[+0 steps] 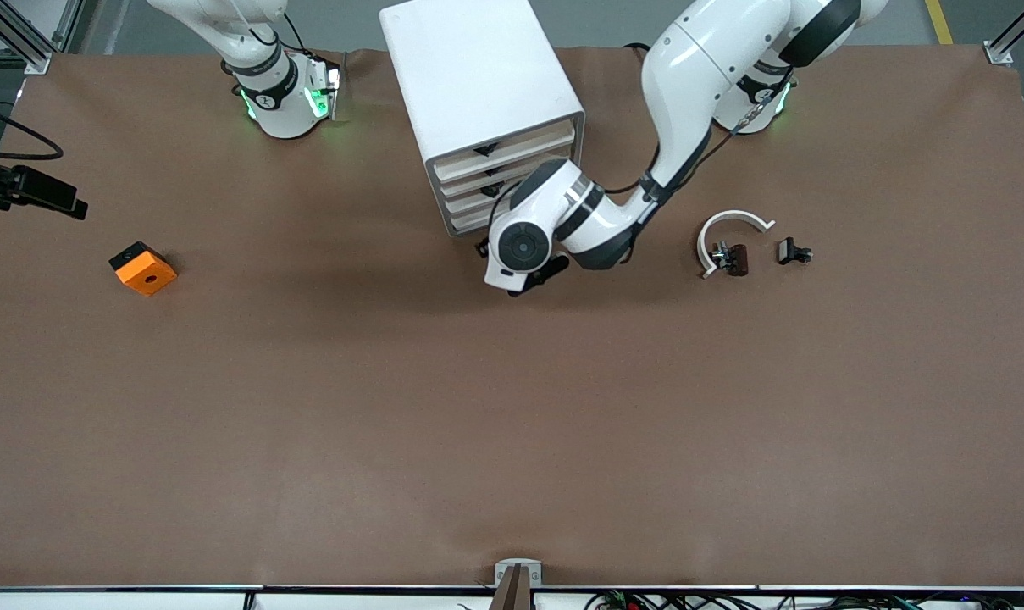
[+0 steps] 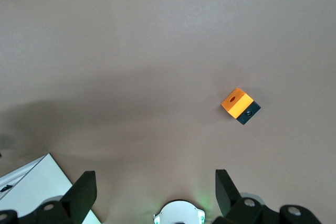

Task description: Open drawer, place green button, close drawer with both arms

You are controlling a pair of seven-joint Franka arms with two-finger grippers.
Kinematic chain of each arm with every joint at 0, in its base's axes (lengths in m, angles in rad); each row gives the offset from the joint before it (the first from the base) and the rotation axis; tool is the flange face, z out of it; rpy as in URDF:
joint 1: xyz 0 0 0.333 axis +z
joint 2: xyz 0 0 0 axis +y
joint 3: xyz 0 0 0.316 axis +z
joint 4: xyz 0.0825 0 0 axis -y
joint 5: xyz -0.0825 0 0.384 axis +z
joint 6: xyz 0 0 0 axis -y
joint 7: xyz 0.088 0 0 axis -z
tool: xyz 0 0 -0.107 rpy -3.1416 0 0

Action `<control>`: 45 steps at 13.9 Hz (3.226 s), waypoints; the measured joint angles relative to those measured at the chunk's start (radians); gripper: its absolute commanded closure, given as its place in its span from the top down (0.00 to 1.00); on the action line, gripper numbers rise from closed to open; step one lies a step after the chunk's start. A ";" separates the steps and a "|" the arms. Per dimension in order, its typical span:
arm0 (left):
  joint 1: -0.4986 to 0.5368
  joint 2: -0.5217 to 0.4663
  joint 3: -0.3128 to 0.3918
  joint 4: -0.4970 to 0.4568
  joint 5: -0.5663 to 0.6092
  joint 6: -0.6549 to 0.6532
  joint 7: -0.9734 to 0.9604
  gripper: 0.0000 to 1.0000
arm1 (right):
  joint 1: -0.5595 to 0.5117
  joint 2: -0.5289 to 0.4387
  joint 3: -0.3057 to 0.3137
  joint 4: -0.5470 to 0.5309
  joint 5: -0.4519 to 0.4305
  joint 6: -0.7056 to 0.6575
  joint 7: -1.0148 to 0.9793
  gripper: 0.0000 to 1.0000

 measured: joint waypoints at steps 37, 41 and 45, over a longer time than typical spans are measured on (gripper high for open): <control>0.478 -0.978 0.326 -0.333 0.231 -0.292 1.128 1.00 | 0.059 -0.200 -0.075 -0.228 0.005 0.151 -0.045 1.00; 0.478 -0.976 0.328 -0.307 0.211 -0.305 1.129 1.00 | 0.056 -0.208 -0.075 -0.228 0.005 0.153 -0.045 1.00; 0.468 -0.975 0.321 -0.272 0.187 -0.330 1.129 1.00 | 0.048 -0.209 -0.075 -0.228 0.015 0.154 -0.045 1.00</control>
